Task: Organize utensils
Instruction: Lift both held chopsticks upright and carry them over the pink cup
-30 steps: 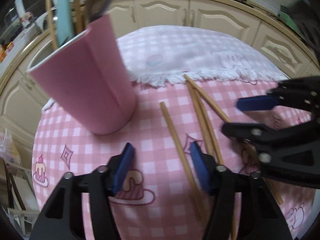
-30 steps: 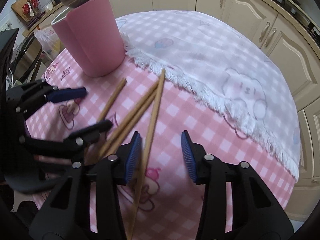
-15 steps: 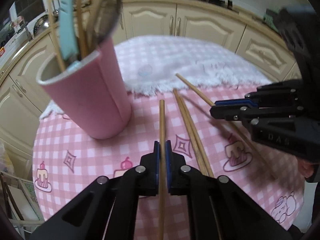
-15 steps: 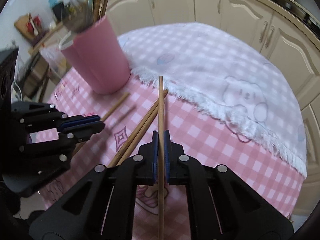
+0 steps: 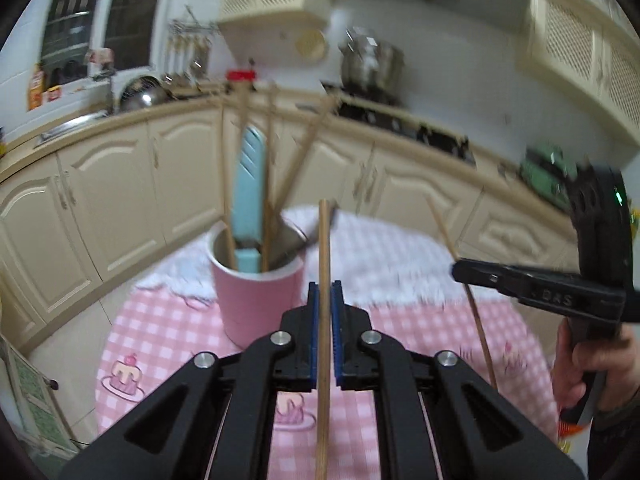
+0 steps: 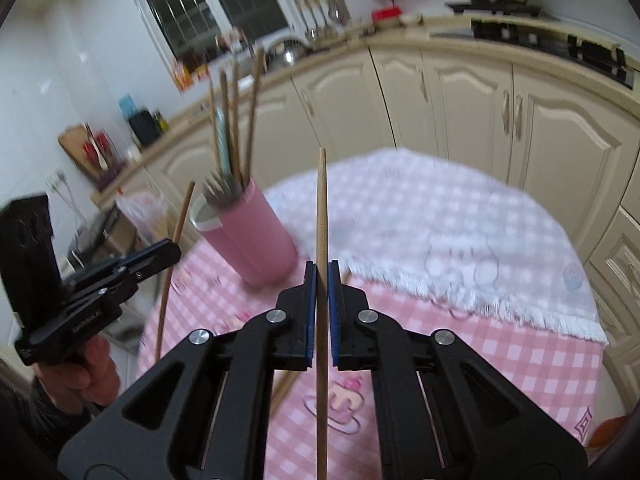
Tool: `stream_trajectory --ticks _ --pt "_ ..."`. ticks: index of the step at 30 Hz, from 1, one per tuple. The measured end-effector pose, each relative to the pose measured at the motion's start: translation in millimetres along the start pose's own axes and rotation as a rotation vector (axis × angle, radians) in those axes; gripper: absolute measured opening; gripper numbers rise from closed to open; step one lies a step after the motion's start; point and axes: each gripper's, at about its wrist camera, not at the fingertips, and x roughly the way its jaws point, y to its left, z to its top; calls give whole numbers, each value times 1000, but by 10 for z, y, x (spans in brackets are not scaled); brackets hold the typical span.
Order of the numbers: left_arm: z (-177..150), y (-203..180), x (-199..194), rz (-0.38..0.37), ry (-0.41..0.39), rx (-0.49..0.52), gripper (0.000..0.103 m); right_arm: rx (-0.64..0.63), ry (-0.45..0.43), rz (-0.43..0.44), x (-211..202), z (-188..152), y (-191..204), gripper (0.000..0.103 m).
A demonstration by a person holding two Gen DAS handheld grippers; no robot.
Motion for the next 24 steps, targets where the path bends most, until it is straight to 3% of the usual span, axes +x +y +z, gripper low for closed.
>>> stream_trajectory --ticks 6,15,24 --pt "203 187 -309 40 -171 -77 5 14 -170 52 -237 241 155 6" --pt "799 268 -769 92 -409 -78 5 -40 -366 111 -330 854 605 6" --pt "1363 371 -785 59 -568 -106 5 -112 -485 134 -176 1440 1037 6"
